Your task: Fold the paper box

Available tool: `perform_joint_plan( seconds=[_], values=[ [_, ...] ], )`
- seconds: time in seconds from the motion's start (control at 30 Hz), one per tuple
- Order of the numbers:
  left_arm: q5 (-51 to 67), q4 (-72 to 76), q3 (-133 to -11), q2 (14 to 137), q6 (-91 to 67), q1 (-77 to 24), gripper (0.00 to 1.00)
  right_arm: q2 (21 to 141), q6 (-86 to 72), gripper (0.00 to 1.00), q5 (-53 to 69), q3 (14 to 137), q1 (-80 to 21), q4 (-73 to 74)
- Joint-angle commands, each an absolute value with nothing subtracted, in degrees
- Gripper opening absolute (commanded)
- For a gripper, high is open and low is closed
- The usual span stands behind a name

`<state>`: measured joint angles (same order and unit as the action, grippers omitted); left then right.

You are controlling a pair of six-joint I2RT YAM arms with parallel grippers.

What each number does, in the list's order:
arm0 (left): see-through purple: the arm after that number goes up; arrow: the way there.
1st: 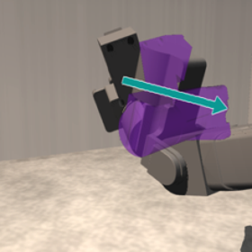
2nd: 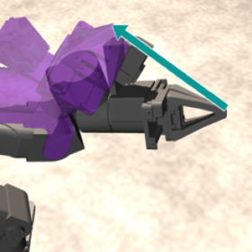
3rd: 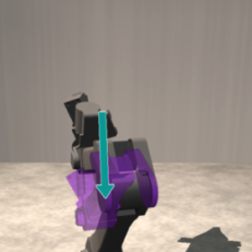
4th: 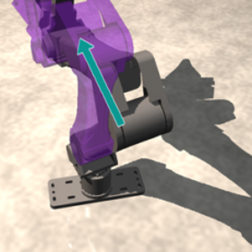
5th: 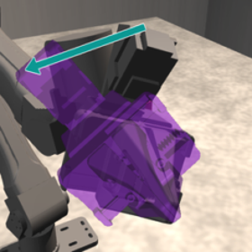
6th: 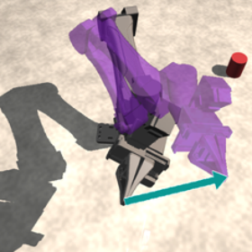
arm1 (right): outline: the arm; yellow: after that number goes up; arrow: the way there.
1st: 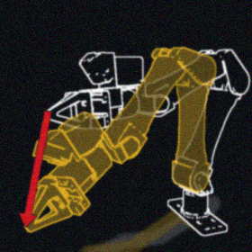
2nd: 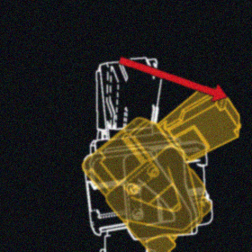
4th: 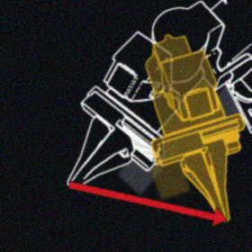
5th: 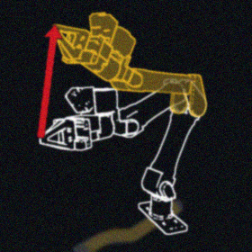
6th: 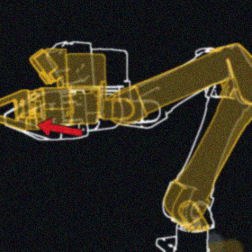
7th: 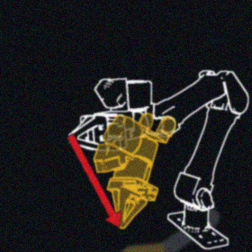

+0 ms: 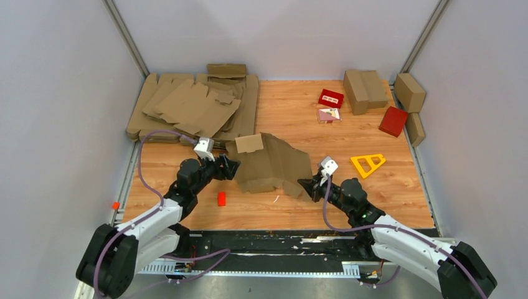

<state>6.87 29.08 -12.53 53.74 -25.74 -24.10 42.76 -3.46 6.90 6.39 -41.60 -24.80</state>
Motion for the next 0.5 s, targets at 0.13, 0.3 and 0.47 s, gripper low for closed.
perform_joint_plan(
  seconds=[0.13,0.3,0.47],
  values=[
    [15.00,35.62,-16.25,63.61,-25.27,-23.03,0.55,43.47,-3.15,0.00,7.14,7.90,-41.91,-25.71],
    [15.65,32.44,-16.80,61.97,-23.97,-23.99,0.19,44.28,-3.21,0.00,7.52,7.99,-41.93,-26.28],
    [8.75,27.93,-17.89,58.78,-21.53,-28.94,0.15,47.00,-3.18,0.00,10.09,8.29,-42.26,-28.87]
  ],
)
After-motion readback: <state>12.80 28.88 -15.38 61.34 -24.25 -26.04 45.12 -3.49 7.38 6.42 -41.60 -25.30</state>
